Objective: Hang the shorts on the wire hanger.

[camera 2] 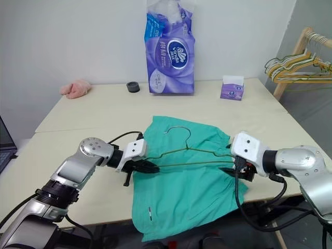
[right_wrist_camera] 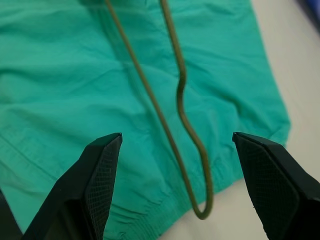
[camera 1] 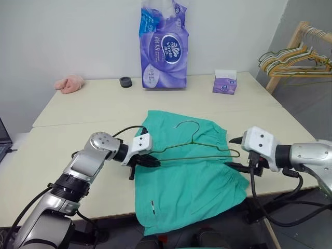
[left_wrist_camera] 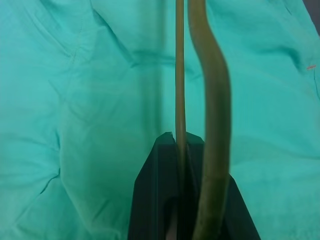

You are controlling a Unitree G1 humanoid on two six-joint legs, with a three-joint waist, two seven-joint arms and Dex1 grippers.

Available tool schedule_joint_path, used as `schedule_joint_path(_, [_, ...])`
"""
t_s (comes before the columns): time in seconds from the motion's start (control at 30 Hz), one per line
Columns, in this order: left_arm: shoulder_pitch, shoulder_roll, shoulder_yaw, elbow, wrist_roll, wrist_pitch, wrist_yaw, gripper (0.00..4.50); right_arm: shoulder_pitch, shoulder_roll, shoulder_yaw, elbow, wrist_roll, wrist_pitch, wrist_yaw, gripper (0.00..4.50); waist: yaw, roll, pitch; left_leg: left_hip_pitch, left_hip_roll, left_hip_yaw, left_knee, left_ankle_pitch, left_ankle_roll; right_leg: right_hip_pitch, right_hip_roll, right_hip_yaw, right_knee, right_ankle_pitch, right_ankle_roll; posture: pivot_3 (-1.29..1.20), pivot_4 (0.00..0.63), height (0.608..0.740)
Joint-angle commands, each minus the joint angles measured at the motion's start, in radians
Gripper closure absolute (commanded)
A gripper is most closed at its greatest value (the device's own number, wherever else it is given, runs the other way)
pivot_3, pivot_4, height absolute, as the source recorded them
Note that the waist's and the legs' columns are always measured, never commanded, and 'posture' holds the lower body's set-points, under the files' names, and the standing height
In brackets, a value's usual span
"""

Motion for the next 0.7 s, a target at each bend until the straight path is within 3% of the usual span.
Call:
schedule_joint_path(0.03, [-0.03, 0.0, 0.003, -0.029, 0.001, -0.02, -0.01, 4.5, -0.06, -0.015, 0.069, 0.042, -0.047, -0.021, 0.006, 0.73, 0.0, 0.0, 0.0, 0.0, 0.0, 0.0, 0.0, 0.0, 0.0, 0.0, 0.0, 0.0, 0.0, 0.0, 0.0, -0.16, 0.036, 0.74])
schedule_joint_path(0.33, [-0.021, 0.009, 0.001, -0.052, 0.013, -0.032, -0.021, 4.5, -0.184, -0.013, 0.225, 0.205, -0.131, -0.068, 0.075, 0.73, -0.001, 0.0, 0.004, 0.0, 0.0, 0.0, 0.0, 0.0, 0.0, -0.001, 0.0, 0.0, 0.0, 0.0, 0.0, -0.16, 0.036, 0.74])
schedule_joint_path(0.37, [-0.02, 0.009, 0.0, -0.054, 0.015, -0.033, -0.022, 4.5, -0.193, -0.011, 0.234, 0.214, -0.135, -0.067, 0.082, 0.9, -0.001, 0.0, 0.004, 0.0, 0.0, 0.0, 0.0, 0.0, 0.0, -0.001, 0.0, 0.0, 0.0, 0.0, -0.001, -0.16, 0.036, 0.74])
schedule_joint_path(0.47, [-0.02, 0.011, -0.001, -0.056, 0.025, -0.041, -0.022, 4.5, -0.205, -0.011, 0.249, 0.224, -0.142, -0.064, 0.102, 1.63, -0.001, 0.0, 0.004, 0.0, 0.0, 0.0, 0.0, 0.0, 0.0, -0.001, 0.0, 0.0, 0.0, 0.0, -0.001, -0.15, 0.035, 0.74])
schedule_joint_path(0.7, [-0.017, 0.006, 0.0, -0.054, 0.034, -0.049, -0.017, 4.5, -0.194, -0.007, 0.253, 0.197, -0.151, -0.057, 0.116, 4.11, -0.001, 0.0, 0.005, 0.0, 0.0, 0.0, 0.0, 0.0, 0.0, -0.001, 0.0, 0.0, 0.0, 0.0, 0.0, -0.15, 0.037, 0.74])
